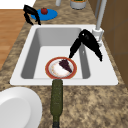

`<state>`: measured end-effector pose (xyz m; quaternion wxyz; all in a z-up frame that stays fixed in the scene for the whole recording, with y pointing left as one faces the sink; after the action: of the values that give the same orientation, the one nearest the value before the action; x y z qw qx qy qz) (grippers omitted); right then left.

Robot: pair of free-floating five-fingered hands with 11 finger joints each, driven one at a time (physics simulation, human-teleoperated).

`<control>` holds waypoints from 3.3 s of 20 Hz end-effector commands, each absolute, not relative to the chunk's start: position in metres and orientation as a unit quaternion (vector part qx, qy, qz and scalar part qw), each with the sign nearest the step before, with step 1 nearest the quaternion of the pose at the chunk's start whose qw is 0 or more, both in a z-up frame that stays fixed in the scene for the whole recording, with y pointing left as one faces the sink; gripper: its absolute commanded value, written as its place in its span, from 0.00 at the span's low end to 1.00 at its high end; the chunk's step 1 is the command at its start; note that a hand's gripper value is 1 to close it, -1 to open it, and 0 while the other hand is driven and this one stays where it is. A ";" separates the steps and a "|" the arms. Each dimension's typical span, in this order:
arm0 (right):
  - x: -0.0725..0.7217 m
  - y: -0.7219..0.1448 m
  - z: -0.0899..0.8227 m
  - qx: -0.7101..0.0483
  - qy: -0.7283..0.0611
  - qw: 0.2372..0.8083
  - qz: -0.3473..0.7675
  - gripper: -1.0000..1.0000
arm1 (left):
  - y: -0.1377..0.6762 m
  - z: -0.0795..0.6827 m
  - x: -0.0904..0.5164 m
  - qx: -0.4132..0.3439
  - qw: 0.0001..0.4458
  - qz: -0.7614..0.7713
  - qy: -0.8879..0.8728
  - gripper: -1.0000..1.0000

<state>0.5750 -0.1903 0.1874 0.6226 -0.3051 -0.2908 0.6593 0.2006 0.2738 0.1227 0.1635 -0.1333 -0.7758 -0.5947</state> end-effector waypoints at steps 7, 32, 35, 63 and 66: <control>0.545 -0.187 0.157 -0.212 -0.384 0.618 0.653 0.00 | 0.274 0.123 0.201 -0.133 0.164 -0.595 -0.776 0.50; 0.427 -0.101 0.023 -0.245 -0.439 0.565 0.654 0.00 | 0.274 0.123 0.201 -0.133 0.164 -0.595 -0.776 0.50; 0.425 -0.089 0.007 -0.249 -0.438 0.561 0.657 0.00 | 0.274 0.123 0.201 -0.133 0.164 -0.595 -0.776 0.50; 0.511 -0.046 -0.104 -0.263 -0.380 0.591 0.661 0.00 | 0.274 0.123 0.201 -0.133 0.164 -0.595 -0.776 0.50; 0.508 -0.044 -0.112 -0.259 -0.363 0.593 0.671 0.00 | 0.274 0.123 0.201 -0.133 0.164 -0.595 -0.776 0.50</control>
<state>0.5026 -0.0473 -0.0970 0.6000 -0.2446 -0.3626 0.6698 0.2006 0.2738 0.1227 0.1635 -0.1333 -0.7758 -0.5947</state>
